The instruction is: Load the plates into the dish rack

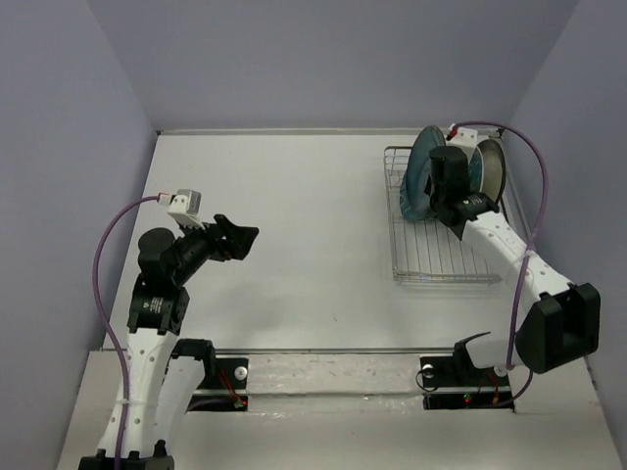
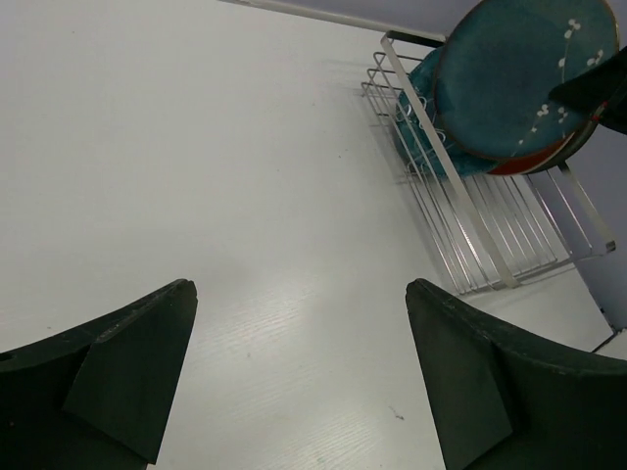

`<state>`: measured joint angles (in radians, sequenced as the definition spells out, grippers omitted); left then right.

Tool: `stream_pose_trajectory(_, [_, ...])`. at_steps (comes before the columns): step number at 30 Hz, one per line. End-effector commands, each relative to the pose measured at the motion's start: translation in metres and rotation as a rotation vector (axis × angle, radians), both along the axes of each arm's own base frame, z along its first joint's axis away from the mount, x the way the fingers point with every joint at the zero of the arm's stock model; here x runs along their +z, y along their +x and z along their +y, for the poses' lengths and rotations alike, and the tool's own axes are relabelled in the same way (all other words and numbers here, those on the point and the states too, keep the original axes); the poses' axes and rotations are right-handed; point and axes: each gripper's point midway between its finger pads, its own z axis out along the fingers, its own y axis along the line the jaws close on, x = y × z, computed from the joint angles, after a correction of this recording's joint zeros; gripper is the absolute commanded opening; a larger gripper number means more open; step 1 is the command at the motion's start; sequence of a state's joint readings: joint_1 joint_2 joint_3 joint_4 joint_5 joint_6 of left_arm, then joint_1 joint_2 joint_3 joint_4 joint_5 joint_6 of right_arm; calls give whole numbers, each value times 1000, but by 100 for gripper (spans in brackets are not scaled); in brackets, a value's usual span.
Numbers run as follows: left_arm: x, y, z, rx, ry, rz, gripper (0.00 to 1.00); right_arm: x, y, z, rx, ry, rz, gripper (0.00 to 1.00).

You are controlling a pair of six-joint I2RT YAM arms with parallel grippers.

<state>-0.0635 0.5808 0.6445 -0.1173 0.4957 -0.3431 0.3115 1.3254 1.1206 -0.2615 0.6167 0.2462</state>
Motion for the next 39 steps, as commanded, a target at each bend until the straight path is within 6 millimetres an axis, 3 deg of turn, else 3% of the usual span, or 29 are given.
stream_pose_trajectory(1, [2, -2, -4, -26, 21, -35, 99, 72, 30, -3, -60, 26, -240, 7])
stream_pose_trajectory(8, [4, -2, -4, -24, 17, -40, 99, 17, 41, 13, 13, 27, -125, 7])
stream_pose_trajectory(11, [3, -2, -5, -29, 18, -40, 99, -3, 46, 29, 91, 53, -80, 8])
stream_pose_trajectory(14, [3, -2, -5, -30, 16, -37, 99, -8, 49, 40, 140, 82, -64, 25])
stream_pose_trajectory(15, [3, -1, -5, -27, 16, -37, 99, -8, 49, 43, 153, 90, -58, 36])
stream_pose_trajectory(17, [2, -1, -4, -23, 14, -34, 99, -2, 48, 50, 177, 105, -64, 50])
stream_pose_trajectory(18, [1, 0, -4, -22, 15, -31, 99, 3, 45, 50, 179, 107, -66, 66])
stream_pose_trajectory(21, [1, 1, -2, -16, 15, -31, 99, 18, 37, 46, 173, 110, -76, 85])
stream_pose_trajectory(26, [5, 1, 0, -6, 11, -45, 99, 77, 1, 39, 196, 156, -195, 98])
stream_pose_trajectory(30, [12, -2, 3, 13, 10, -75, 99, 127, -49, 55, 369, 260, -309, 100])
stream_pose_trajectory(31, [12, -2, 4, 18, 12, -78, 99, 135, -60, 60, 409, 285, -332, 100])
stream_pose_trajectory(32, [14, -3, 5, 24, 14, -88, 99, 131, -61, 67, 444, 305, -317, 100])
stream_pose_trajectory(33, [17, -4, 7, 33, 15, -101, 99, 148, -83, 79, 536, 355, -361, 100])
stream_pose_trajectory(35, [20, -6, 8, 35, 18, -117, 99, 156, -106, 92, 641, 405, -380, 100])
stream_pose_trajectory(37, [25, -10, 8, 36, 21, -144, 99, 177, -144, 105, 783, 453, -436, 100])
stream_pose_trajectory(39, [30, -13, 9, 39, 21, -167, 99, 186, -169, 107, 843, 466, -474, 100])
